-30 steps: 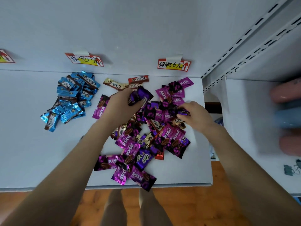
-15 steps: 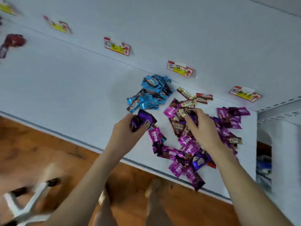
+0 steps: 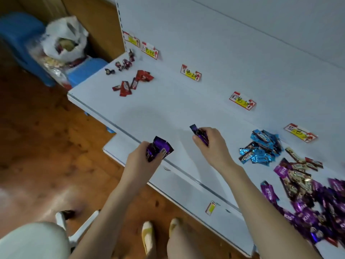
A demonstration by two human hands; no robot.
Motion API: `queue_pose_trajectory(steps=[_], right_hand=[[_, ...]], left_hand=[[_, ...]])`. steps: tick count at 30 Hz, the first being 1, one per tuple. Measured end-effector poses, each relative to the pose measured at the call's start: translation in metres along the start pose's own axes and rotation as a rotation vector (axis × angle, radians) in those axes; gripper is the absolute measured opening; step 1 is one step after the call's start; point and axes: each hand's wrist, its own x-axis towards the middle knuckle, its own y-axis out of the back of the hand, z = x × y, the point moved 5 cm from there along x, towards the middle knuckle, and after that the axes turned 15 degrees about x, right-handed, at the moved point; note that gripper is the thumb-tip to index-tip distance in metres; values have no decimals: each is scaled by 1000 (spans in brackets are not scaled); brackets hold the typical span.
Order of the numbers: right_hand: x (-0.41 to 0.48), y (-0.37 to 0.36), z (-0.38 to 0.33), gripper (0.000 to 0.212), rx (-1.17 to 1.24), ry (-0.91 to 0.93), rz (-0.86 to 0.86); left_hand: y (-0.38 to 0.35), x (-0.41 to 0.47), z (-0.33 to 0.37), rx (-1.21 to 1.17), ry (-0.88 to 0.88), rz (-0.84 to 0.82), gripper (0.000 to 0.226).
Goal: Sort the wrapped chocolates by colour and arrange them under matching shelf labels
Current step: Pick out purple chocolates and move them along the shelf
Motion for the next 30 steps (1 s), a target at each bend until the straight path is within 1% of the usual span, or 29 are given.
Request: queue_pose_trajectory(steps=[1, 2, 4, 7, 8, 9, 10, 11, 12, 14, 17, 20, 25, 30], right_hand=[[9, -8, -6, 31, -6, -13, -6], [18, -15, -11, 32, -9, -23, -4], [35, -26, -15, 24, -4, -47, 9], [63, -40, -13, 29, 7, -72, 9], [72, -44, -13, 23, 21, -84, 10], [82, -48, -10, 11, 42, -107, 14], [92, -50, -7, 11, 58, -125, 22], [103, -53, -5, 20, 67, -139, 27], [114, -54, -4, 22, 74, -153, 31], [136, -56, -2, 13, 83, -167, 45], [163, -56, 3, 14, 83, -210, 82], [183, -56, 12, 27, 104, -278, 128], [209, -61, 36, 29, 104, -391, 198], [233, -68, 63, 32, 88, -482, 278]], left_hand=[[7, 6, -8, 3, 5, 6, 23], [13, 13, -15, 3, 10, 11, 22], [22, 29, -26, -1, 12, 17, 22], [30, 57, -36, 15, 15, 0, 22], [31, 67, -38, 25, 17, -11, 21], [31, 78, -40, 33, 19, -23, 21], [31, 89, -41, 38, 21, -34, 21], [31, 101, -42, 44, 24, -47, 21], [30, 112, -42, 53, 27, -64, 21], [27, 135, -41, 70, 30, -98, 21], [22, 166, -38, 77, 32, -134, 19], [12, 193, -32, 101, 32, -179, 17], [-12, 238, -23, 143, -15, -276, 16], [-43, 280, -13, 220, -128, -354, 14]])
